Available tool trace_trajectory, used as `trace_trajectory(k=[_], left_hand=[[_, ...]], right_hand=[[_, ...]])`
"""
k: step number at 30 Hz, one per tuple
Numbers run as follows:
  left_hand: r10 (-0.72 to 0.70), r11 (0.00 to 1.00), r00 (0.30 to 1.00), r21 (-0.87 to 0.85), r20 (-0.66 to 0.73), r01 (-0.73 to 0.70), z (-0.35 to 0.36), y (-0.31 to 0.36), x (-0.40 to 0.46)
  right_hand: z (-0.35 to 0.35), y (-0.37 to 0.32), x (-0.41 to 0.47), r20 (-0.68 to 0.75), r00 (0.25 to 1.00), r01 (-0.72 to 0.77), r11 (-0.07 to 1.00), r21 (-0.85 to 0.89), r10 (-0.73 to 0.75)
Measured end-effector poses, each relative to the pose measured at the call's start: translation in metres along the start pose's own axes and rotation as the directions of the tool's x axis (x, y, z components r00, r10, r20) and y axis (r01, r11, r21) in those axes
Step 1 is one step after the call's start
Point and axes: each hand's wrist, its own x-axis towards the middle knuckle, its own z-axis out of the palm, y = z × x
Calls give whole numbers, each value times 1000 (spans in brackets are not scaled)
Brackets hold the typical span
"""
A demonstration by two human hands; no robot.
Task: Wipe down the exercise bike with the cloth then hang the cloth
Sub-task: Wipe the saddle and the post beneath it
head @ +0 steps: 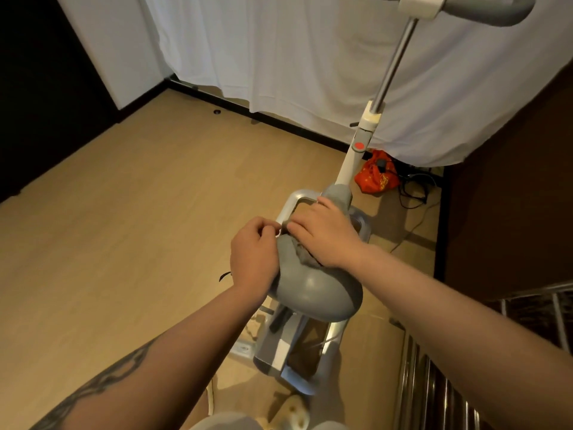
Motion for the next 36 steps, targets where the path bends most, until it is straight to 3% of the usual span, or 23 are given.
trace_trajectory(k=[3,6,8,10,13,15,17,20,22,24,26,29,31,34,36], left_hand=[[-91,979,994,-175,56,100,-11,-16,-12],[-69,974,992,-209,105,90,-20,-27,-28],[-72,967,989,-233,132,102,-21,-30,-32],[-116,936,981,-314,156,160,-22,-28,-32],[-169,891,967,-389,188,232,-26,-22,-32],[-173,892,967,-387,189,235,-26,-22,-34],[-148,906,974,-371,172,203,-24,-26,-38],[-79,925,994,-366,78,102,-24,-32,-44],[-70,923,996,-374,55,86,-21,-34,-46],[-124,901,992,-418,15,119,-18,-38,-46],[-151,890,988,-439,-32,122,-18,-40,-45],[-129,916,989,-391,-66,93,-27,-41,-41],[-137,920,990,-376,-39,113,-33,-37,-37],[-142,922,990,-362,4,133,-34,-30,-36],[-100,936,995,-336,22,101,-34,-26,-36]], right_hand=[[-4,9,-5,30,1000,-2,993,119,-2],[2,-9,1,31,995,-93,996,-15,93],[10,-30,-5,20,999,-46,999,-28,46],[7,-33,-13,57,997,39,997,66,-43],[-6,-20,2,154,988,3,993,120,-22],[0,-27,4,131,991,3,999,46,-9],[7,-39,-8,66,994,86,993,75,-91],[1,-32,-13,141,966,197,969,148,-218],[-1,-31,-3,150,980,110,983,147,-132],[7,-49,-10,92,994,53,998,16,-54],[15,-67,-36,14,991,134,987,-92,-133],[4,-56,-55,106,960,264,964,-41,-258],[2,-52,-33,165,963,214,977,3,-212],[10,-67,-8,123,992,35,999,-30,-31],[13,-68,-24,45,996,73,996,-43,-71]])
